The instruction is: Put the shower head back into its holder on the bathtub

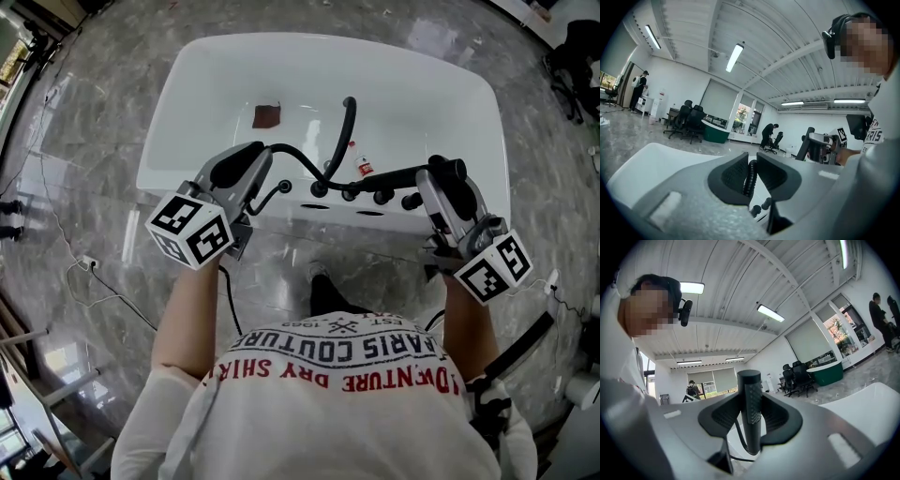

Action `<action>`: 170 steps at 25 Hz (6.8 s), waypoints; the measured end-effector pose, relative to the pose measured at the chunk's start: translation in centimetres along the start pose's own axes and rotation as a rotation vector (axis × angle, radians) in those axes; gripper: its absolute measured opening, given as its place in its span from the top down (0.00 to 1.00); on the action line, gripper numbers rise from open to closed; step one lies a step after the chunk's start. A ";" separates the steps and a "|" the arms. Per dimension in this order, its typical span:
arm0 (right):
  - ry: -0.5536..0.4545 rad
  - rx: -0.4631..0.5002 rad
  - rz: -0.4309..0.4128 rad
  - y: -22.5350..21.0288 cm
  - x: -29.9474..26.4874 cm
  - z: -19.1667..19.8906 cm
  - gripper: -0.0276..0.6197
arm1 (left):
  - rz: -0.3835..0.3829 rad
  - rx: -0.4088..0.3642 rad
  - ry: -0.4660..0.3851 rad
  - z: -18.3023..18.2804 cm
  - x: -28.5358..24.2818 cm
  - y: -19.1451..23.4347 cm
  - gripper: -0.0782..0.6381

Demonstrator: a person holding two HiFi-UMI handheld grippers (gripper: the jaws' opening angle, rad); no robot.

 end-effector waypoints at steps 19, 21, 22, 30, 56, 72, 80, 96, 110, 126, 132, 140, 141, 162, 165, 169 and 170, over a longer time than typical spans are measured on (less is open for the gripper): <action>-0.051 -0.042 0.013 -5.5 -4.1 -2.1 0.74 | 0.010 0.013 -0.019 -1.0 -4.7 3.9 0.82; -0.051 -0.044 0.017 -6.0 -4.3 -2.0 0.74 | 0.004 0.029 -0.023 -0.6 -5.0 4.3 0.82; -0.049 -0.044 0.019 -6.2 -4.5 -2.0 0.74 | -0.001 0.039 -0.024 -0.2 -5.2 4.5 0.82; -0.034 -0.060 0.009 -7.0 -5.8 -1.8 0.74 | -0.045 0.094 0.009 3.3 -5.5 6.4 0.82; 0.052 -0.162 -0.153 -5.7 -10.8 2.5 0.74 | -0.166 0.236 0.195 14.0 -4.2 10.3 0.89; 0.268 -0.099 -0.292 -2.1 -15.8 10.2 0.74 | -0.245 0.295 0.246 17.9 -0.2 11.1 0.89; 0.354 -0.054 -0.329 -2.2 -17.3 12.6 0.74 | -0.257 0.286 0.269 17.7 1.2 9.3 0.89; 0.541 0.132 -0.324 0.0 -20.2 20.7 0.74 | -0.287 0.312 0.175 13.5 9.0 7.4 0.89; 0.697 0.157 -0.180 -1.6 -20.6 28.9 0.74 | -0.352 0.345 0.126 13.0 15.8 5.2 0.89; 0.754 0.245 -0.185 -0.8 -19.5 33.0 0.74 | -0.376 0.374 0.125 14.5 19.0 4.4 0.89; 0.776 0.180 -0.201 -0.6 -20.3 33.3 0.73 | -0.371 0.394 0.119 14.6 19.4 4.0 0.89; 0.790 0.049 -0.125 -0.6 -19.2 32.8 0.66 | -0.361 0.387 0.117 14.1 20.4 3.3 0.89; 0.783 0.049 -0.114 -0.5 -18.9 32.4 0.65 | -0.358 0.384 0.118 14.0 20.5 3.1 0.89; 0.591 0.094 -0.474 19.9 5.7 13.5 0.95 | 0.097 0.093 0.123 10.2 19.9 -15.1 0.89; 0.589 0.119 -0.461 21.4 8.6 12.9 0.95 | 0.158 0.068 0.118 9.5 20.3 -18.2 0.89; 0.568 0.135 -0.477 23.3 12.3 12.7 0.95 | 0.179 0.028 0.121 9.6 21.9 -22.1 0.89; 0.560 0.131 -0.476 23.6 13.4 12.7 0.95 | 0.180 0.030 0.116 9.9 22.5 -23.2 0.89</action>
Point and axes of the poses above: the fingertips, and each gripper's own axes: x backward along the fingers, y to its left, z out of its underside, the point moved 10 cm from there along x, backward along the fingers, and after that the axes turned 7 degrees about -y, right-handed, at the moved point
